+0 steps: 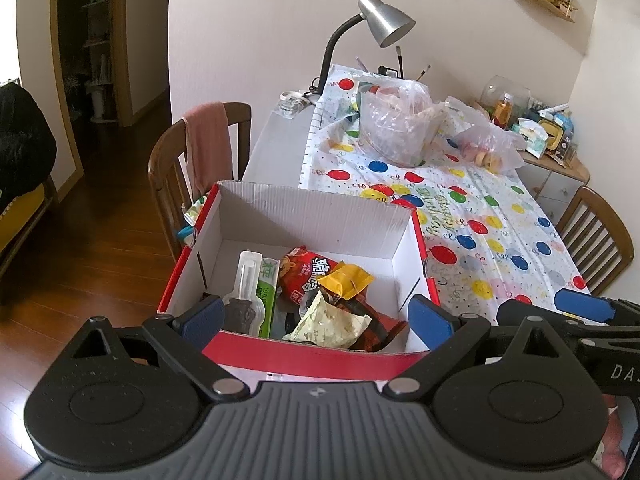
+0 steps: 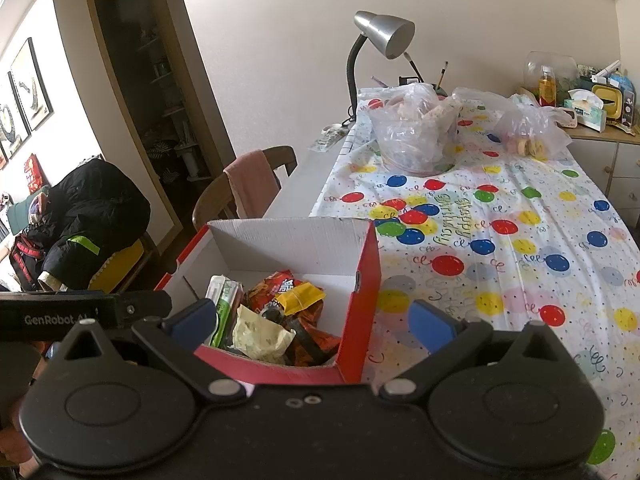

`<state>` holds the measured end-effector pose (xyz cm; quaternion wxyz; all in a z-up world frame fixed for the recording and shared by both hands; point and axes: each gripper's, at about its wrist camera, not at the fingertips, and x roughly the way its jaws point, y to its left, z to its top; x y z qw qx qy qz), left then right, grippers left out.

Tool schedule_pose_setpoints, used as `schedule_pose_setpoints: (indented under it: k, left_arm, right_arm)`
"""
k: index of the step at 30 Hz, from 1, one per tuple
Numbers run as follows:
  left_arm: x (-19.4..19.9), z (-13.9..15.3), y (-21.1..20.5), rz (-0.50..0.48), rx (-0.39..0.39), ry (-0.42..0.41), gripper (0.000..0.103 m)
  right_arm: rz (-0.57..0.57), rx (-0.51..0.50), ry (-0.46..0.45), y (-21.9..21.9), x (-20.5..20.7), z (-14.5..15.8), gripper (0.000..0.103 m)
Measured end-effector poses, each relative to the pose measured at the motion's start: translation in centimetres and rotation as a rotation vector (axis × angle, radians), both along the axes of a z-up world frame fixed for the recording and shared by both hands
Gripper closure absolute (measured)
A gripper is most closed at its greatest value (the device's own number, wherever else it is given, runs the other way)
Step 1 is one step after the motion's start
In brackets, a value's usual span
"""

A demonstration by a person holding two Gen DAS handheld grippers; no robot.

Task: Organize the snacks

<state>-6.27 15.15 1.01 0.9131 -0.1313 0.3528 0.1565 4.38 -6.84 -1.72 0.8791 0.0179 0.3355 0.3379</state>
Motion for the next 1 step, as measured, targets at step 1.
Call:
schedule_pose_setpoints:
  k: [1]
  left_arm:
    - [-0.01,0.07,-0.05,0.001,0.001,0.000,0.004]
  right_arm:
    - [0.000,-0.001,0.000,0.01,0.00,0.01,0.000]
